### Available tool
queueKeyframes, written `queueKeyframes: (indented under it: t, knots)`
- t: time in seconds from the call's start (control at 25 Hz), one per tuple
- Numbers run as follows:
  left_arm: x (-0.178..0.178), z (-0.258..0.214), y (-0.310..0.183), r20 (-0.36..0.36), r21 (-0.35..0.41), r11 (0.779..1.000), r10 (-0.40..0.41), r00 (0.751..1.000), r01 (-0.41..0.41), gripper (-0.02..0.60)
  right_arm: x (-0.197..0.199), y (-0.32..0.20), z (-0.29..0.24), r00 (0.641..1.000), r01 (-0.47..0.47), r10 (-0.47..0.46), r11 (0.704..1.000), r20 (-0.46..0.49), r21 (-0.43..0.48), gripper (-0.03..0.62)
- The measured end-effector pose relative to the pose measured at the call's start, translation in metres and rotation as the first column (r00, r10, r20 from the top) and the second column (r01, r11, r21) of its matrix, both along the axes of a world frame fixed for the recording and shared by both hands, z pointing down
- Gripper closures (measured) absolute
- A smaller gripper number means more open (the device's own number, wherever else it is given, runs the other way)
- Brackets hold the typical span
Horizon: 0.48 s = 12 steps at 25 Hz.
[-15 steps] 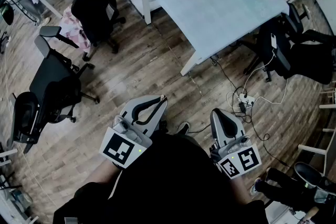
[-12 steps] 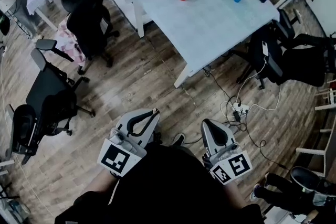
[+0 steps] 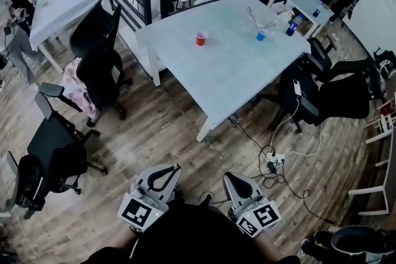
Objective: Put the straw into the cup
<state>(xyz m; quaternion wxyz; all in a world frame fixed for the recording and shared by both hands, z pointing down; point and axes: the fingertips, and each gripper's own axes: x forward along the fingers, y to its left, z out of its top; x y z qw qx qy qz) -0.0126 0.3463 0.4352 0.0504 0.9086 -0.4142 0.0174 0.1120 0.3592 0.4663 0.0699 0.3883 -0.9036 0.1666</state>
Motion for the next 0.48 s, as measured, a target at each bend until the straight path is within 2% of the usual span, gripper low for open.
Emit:
queueKeyframes:
  t: [0.16,0.48]
  knots:
    - [0.002,0.0,-0.003,-0.001,0.001,1.0,0.004,1.0,-0.004,0.554,0.001,-0.006,-0.009,0.999,-0.017,0.016,1.0,0.046,0.026,0.563]
    - [-0.013,0.001,0.0,0.022,0.01,1.0,0.018,1.0,-0.018,0.555,-0.015,-0.009,-0.008,0.998,-0.033,0.033,0.999,0.057,0.001,0.563]
